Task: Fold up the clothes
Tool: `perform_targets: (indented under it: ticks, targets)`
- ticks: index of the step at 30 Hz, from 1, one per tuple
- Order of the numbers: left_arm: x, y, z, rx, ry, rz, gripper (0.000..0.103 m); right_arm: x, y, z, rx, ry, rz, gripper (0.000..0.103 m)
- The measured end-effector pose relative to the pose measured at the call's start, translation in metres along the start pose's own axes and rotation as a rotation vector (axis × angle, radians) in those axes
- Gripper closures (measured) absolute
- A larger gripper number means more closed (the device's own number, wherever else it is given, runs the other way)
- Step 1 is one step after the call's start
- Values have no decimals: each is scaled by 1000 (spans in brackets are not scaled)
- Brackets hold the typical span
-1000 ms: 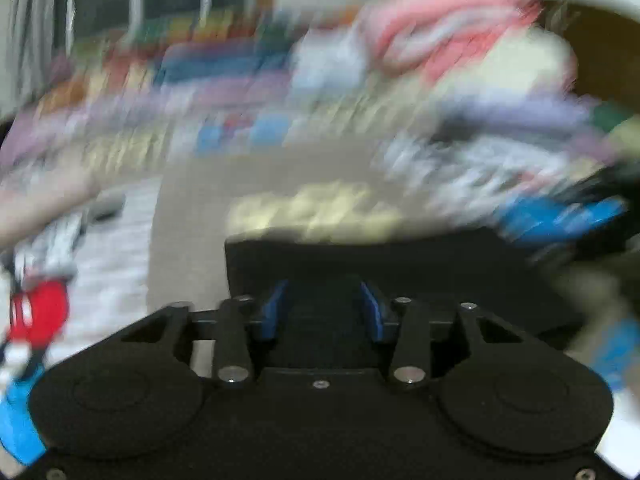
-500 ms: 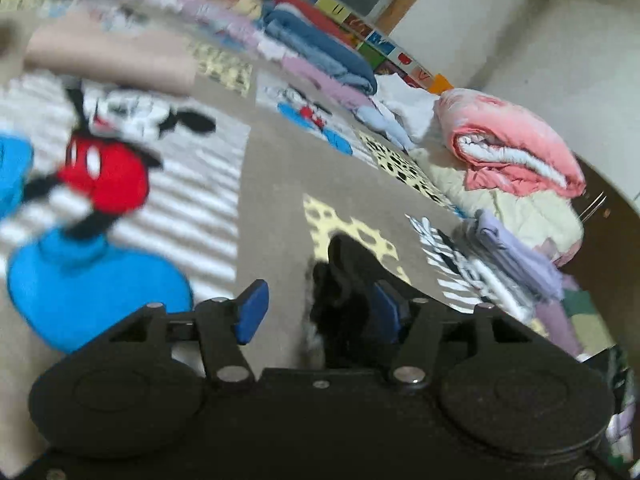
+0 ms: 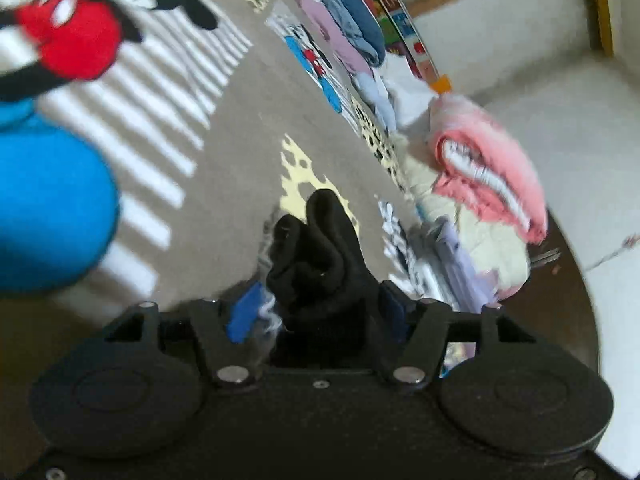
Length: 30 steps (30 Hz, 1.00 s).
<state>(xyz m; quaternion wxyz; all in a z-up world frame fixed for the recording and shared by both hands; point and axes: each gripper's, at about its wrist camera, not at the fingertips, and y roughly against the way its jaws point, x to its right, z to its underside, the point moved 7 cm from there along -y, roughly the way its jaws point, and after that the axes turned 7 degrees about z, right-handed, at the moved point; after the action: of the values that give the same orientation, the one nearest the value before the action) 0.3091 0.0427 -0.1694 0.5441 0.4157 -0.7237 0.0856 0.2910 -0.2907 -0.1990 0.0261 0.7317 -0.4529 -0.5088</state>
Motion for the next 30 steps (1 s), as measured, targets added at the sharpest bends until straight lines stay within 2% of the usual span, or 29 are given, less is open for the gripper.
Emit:
perform_targets:
  ticks: [3, 5, 6, 8, 9, 12, 14, 18, 21, 24, 30]
  targets:
    - [6, -9, 9, -31, -94, -80, 40, 2, 0, -1, -4, -16, -18, 71]
    - [12, -14, 10, -41, -121, -104, 40, 1, 0, -1, -7, -17, -35, 67]
    - [12, -17, 10, -39, -125, -112, 50, 0, 0, -1, -9, -13, -44, 66]
    - [12, -21, 11, -35, -128, -109, 62, -2, -2, -2, -9, -11, -67, 65]
    - [13, -20, 11, -19, -109, -79, 66, -4, -2, -2, -14, -13, -81, 69]
    - [24, -16, 10, 20, -75, 7, 68, -2, 1, -8, 1, -78, -133, 78]
    - [33, -19, 9, 26, -53, 47, 69, -1, 10, -18, 38, -139, -216, 79]
    - [60, -38, -1, 20, -31, 119, 69, 7, 25, -43, 112, -196, -300, 79]
    - [91, -68, -11, 5, -41, 175, 69, 18, 40, -64, 187, -255, -349, 79]
    - [124, -107, -19, -30, -61, 237, 69, 25, 63, -92, 282, -269, -362, 79]
    - [191, -200, -24, -101, -75, 354, 69, 50, 113, -169, 463, -313, -312, 79]
